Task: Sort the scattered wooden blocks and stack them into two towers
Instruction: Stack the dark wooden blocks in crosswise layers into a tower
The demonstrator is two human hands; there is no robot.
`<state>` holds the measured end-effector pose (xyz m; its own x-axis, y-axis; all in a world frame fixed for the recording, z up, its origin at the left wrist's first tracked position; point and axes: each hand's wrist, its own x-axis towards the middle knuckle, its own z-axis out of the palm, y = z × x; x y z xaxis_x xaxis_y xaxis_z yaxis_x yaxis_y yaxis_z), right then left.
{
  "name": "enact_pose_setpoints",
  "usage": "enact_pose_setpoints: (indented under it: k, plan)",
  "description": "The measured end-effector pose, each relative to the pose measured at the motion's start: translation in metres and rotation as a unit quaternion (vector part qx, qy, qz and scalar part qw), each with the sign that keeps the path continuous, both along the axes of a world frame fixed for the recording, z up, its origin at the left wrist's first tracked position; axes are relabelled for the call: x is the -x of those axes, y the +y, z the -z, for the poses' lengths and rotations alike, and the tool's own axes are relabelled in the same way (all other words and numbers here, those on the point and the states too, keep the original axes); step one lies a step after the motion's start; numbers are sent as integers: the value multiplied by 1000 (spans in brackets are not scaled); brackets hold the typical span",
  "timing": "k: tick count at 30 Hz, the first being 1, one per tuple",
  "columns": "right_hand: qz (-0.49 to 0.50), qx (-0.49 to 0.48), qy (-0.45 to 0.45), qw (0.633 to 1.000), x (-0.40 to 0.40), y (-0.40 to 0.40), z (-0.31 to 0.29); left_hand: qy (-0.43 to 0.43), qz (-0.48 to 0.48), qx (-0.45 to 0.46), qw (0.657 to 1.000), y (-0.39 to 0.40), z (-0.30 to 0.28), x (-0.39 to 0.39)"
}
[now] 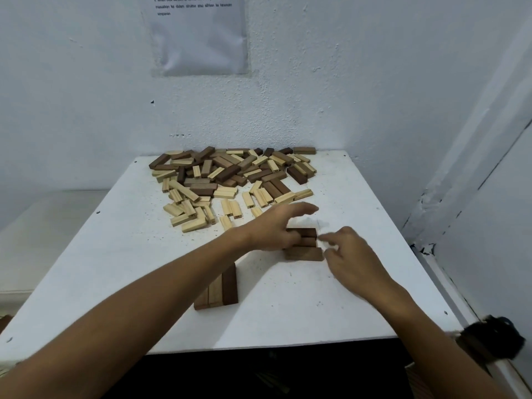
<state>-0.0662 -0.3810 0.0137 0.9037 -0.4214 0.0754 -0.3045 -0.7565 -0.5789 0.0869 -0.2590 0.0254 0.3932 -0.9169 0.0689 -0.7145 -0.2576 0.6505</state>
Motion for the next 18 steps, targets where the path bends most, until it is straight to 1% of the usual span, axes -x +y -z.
enact_pose_setpoints:
  k: [1, 2, 4, 5, 6, 8, 10, 12, 14, 18]
  plan:
    - [29, -57, -53, 997, -3, -3, 1, 37, -51, 73, 995, 1, 4, 6]
    - [56, -131, -101, 985, -7, -6, 1, 85, -104, 138, 981, 2, 6, 14]
    - [81, -306, -161, 935, -16, -7, 1, 191, -194, 233, 933, 1, 10, 31]
    - [82, -375, -174, 907, -21, -6, 3, 238, -230, 264, 906, -1, 13, 38]
    - [80, -420, -182, 886, -25, -4, 4, 280, -258, 288, 878, -3, 15, 44]
    - [76, -466, -193, 860, -32, 0, 7, 346, -292, 321, 832, -7, 21, 54]
    - [76, -498, -206, 839, -38, 2, 9, 374, -308, 340, 806, -11, 27, 61]
    - [76, -513, -213, 828, -41, 4, 9, 383, -316, 358, 791, -15, 30, 67]
    - [72, -518, -214, 825, -43, 7, 10, 388, -324, 370, 779, -19, 32, 68]
    - [72, -510, -218, 829, -45, 15, 15, 387, -335, 364, 778, -22, 34, 70]
